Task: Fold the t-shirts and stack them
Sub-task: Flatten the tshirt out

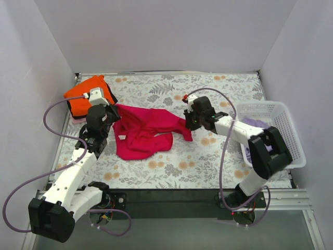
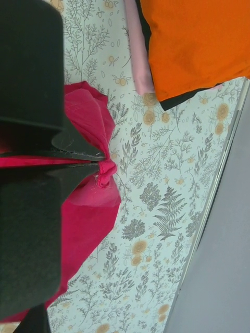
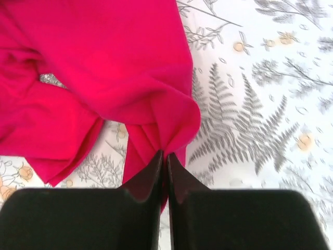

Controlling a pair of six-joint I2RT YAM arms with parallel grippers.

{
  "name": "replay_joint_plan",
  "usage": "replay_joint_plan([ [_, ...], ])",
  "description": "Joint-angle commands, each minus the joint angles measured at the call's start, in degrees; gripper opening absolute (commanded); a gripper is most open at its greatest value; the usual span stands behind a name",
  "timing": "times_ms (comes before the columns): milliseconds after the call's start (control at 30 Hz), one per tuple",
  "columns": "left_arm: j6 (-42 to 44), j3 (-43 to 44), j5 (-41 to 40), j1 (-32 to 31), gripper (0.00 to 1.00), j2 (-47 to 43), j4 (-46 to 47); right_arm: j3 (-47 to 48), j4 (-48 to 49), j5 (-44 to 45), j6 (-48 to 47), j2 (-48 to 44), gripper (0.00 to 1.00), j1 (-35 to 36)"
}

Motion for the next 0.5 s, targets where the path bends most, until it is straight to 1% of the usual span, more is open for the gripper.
replay_joint_plan([
  [0, 0.0, -0.7, -0.4, 0.3, 0.0, -1.8, 1.1, -9.7, 2.1, 4.6, 1.9, -10.8, 0.01, 0.4],
  [33, 0.0, -1.1, 0.2, 0.2, 0.0, -1.9, 1.2, -11.6, 2.0, 4.6, 2.3, -12.6, 0.04, 0.4],
  [67, 0.1, -1.2, 0.4, 0.2, 0.0, -1.9, 1.2, -13.6, 2.1, 4.4, 2.6, -14.2, 0.13, 0.5],
  [100, 0.1, -1.3, 0.4, 0.2, 0.0, -1.8, 1.1, -15.9, 2.1, 4.7, 3.0, -17.1, 0.38, 0.5],
  [133, 0.1, -1.3, 0.4, 0.3, 0.0, -1.7, 1.1, -16.5, 2.0, 5.3, 3.3, -18.3, 0.48, 0.5],
  [233, 0.2, -1.6, 0.4, 0.3, 0.0, -1.0, 0.9, -15.5, 2.6, 7.9, 3.4, -21.8, 0.72, 0.5],
  [300, 0.2, -1.5, 0.2, 0.3, 0.0, -0.6, 0.4, -13.6, 3.6, 7.9, 2.1, -21.9, 0.77, 0.5],
  [467, 0.1, -2.1, -0.4, 0.3, 0.0, -1.3, 0.4, -3.9, 6.9, 8.9, -0.2, -14.1, 0.77, 0.4],
])
